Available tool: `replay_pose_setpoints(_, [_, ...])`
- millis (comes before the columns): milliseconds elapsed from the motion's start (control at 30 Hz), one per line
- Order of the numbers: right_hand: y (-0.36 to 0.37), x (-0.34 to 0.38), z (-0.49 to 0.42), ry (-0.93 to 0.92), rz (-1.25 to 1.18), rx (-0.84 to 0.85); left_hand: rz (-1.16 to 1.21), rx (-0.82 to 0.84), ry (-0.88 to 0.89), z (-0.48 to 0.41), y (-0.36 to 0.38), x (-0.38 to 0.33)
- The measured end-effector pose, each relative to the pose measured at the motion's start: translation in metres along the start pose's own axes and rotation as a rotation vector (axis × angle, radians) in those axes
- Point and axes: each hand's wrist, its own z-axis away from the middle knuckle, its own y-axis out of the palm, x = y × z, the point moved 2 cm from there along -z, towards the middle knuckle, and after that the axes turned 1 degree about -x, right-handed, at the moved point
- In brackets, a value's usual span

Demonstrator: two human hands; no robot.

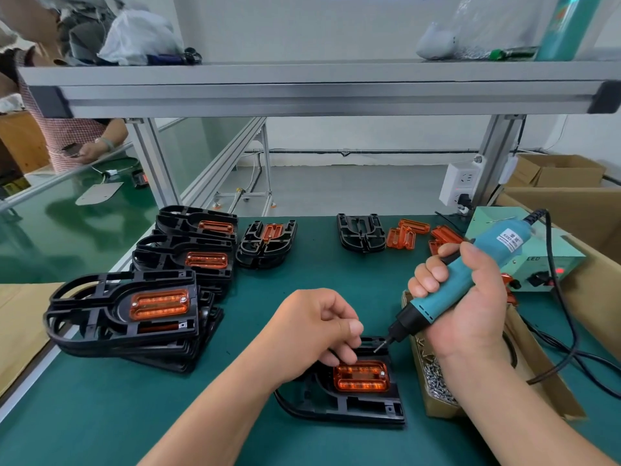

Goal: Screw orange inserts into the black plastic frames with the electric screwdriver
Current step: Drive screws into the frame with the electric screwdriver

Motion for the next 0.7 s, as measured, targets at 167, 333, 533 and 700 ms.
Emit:
replay_pose_setpoints(167, [0.0,0.002,0.0,-0.013,-0.02,-0.003,-0.028,0.015,0.002,-0.001,0.005,0.002])
replay_pose_setpoints(333, [0.0,0.006,-0.002,-0.038,-0.055,-0.028,0.005,0.084,-0.02,0.001,0.01,0.004])
replay_pose_setpoints(533, [0.0,0.009,-0.002,-0.049,-0.082,-0.034,0.022,0.11,-0.031,0.002,0.017,0.006])
replay_pose_setpoints(700, [0.001,0.008,0.0,-0.042,-0.082,-0.026,0.017,0.129,-0.025,0.003,0.021,0.006])
